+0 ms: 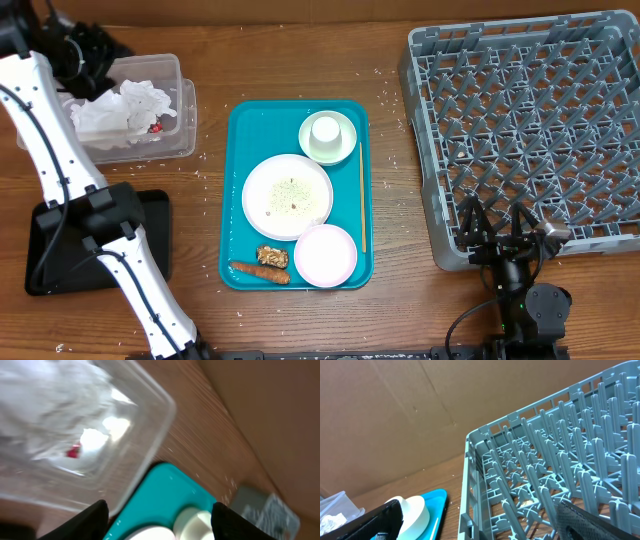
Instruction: Sort waste into correct bins and load items into the dishwasher
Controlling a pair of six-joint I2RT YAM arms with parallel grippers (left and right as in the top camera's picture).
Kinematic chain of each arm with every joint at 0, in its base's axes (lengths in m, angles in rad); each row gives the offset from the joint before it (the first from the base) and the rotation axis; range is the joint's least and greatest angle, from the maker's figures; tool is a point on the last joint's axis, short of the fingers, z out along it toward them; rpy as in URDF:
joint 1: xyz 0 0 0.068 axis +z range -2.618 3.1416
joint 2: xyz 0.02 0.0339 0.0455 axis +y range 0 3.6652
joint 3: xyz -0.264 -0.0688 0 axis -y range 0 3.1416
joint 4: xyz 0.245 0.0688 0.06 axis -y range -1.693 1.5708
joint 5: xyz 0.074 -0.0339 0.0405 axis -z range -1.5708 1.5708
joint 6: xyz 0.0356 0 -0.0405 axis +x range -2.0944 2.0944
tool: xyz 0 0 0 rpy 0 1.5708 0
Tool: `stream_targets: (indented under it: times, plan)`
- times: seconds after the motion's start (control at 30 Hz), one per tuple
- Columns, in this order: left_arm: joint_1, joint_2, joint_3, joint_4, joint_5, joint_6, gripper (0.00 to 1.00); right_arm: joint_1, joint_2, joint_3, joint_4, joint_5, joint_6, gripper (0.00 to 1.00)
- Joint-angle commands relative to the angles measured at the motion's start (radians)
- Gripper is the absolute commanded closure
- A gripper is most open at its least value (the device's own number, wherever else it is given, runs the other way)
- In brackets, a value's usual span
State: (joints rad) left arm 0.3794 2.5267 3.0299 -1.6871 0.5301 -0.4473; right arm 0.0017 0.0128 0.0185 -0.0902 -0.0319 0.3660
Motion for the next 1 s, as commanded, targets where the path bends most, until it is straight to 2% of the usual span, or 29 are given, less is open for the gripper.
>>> stream_targets:
  times: [0.0,0.07,0.13,0.37,0.6,0.67,0.77,0.97]
  plan:
    - [-0.071,-0.042,-0.003,-0.002,0.257,0.173,0.31,0.003,-0.010,-0.010,0.006,0.012,-0.002,0.00]
    - [-0.146,-0.048,-0.003,-0.002,0.307,0.243,0.30,0.003,-0.010,-0.010,0.006,0.012,-0.002,0.00]
    - [-0.212,-0.051,-0.003,-0.003,0.256,0.249,0.29,0.003,-0.010,-0.010,0.006,0.012,-0.002,0.00]
    - [-0.499,-0.049,-0.018,-0.003,-0.189,0.230,0.13,0.003,-0.010,-0.010,0.006,0.012,-0.002,0.00]
    - [-0.687,-0.049,-0.019,-0.003,-0.380,0.216,0.11,0.003,-0.010,-0.010,0.006,0.012,-0.002,0.00]
    - [-0.708,-0.053,-0.019,-0.003,-0.412,0.198,0.11,0.003,-0.010,-0.010,0.006,0.012,-0.003,0.00]
    - [-0.712,-0.078,-0.019,-0.003,-0.380,0.174,0.10,0.003,-0.010,-0.010,0.006,0.012,-0.002,0.00]
    - [-0.674,-0.204,-0.019,-0.003,-0.368,0.174,0.11,0.003,-0.010,-0.010,0.006,0.012,-0.002,0.00]
